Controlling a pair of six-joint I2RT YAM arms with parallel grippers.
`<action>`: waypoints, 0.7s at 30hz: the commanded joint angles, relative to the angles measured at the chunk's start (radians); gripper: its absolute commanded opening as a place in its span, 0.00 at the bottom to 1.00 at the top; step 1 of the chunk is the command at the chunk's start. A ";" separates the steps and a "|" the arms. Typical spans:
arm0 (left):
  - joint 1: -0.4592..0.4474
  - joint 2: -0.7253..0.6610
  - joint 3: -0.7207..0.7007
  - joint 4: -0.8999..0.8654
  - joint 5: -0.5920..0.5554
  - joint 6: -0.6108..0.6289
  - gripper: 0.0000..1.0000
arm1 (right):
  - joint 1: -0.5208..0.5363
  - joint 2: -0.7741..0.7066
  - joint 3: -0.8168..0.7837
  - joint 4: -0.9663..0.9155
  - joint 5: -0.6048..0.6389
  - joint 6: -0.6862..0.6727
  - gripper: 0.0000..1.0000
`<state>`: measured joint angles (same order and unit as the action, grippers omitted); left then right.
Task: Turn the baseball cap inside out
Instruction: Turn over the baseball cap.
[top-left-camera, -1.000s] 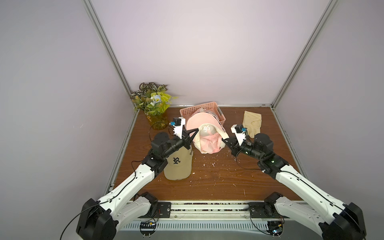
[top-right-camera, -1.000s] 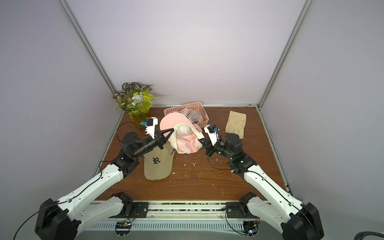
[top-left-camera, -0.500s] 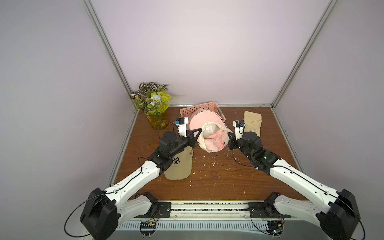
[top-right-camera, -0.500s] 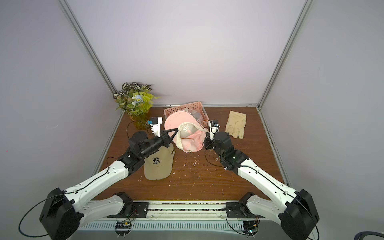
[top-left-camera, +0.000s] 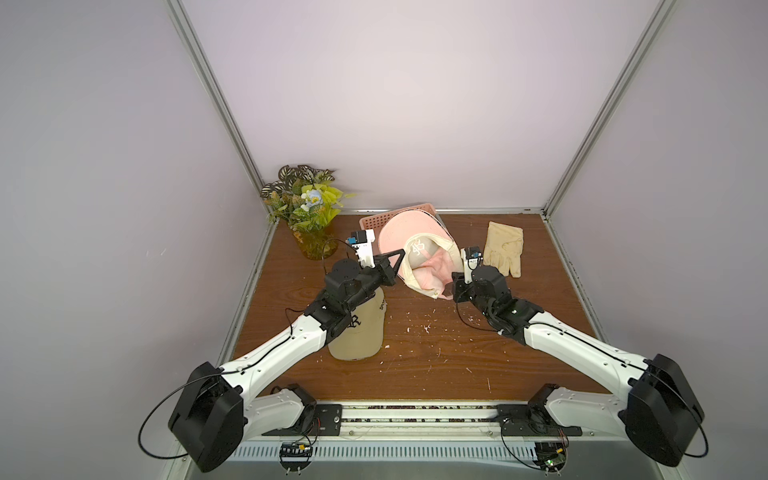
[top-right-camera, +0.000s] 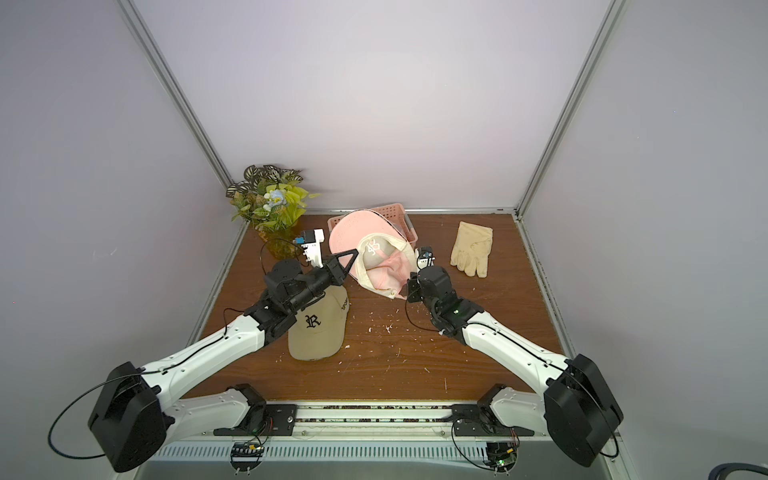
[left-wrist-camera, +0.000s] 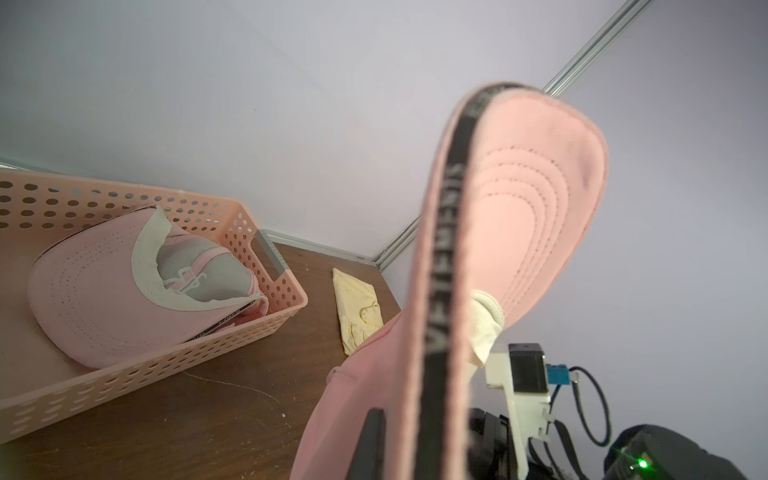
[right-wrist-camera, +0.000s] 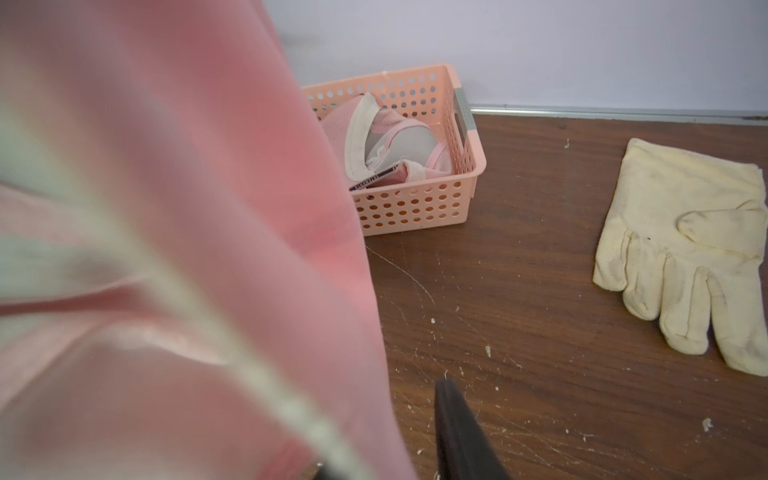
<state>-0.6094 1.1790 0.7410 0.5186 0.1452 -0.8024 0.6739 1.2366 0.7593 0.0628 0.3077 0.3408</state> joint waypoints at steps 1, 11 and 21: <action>-0.004 -0.030 0.042 0.120 -0.041 -0.032 0.00 | -0.002 0.021 -0.012 -0.004 0.020 0.036 0.26; -0.004 -0.015 0.040 0.077 -0.137 0.015 0.00 | -0.003 0.089 0.051 -0.179 0.055 0.072 0.32; -0.004 0.054 0.058 0.034 -0.094 0.077 0.00 | -0.007 0.027 0.045 -0.040 -0.272 -0.025 0.47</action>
<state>-0.6121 1.2354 0.7433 0.5056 0.0547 -0.7654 0.6704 1.3361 0.8215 -0.0509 0.1432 0.3538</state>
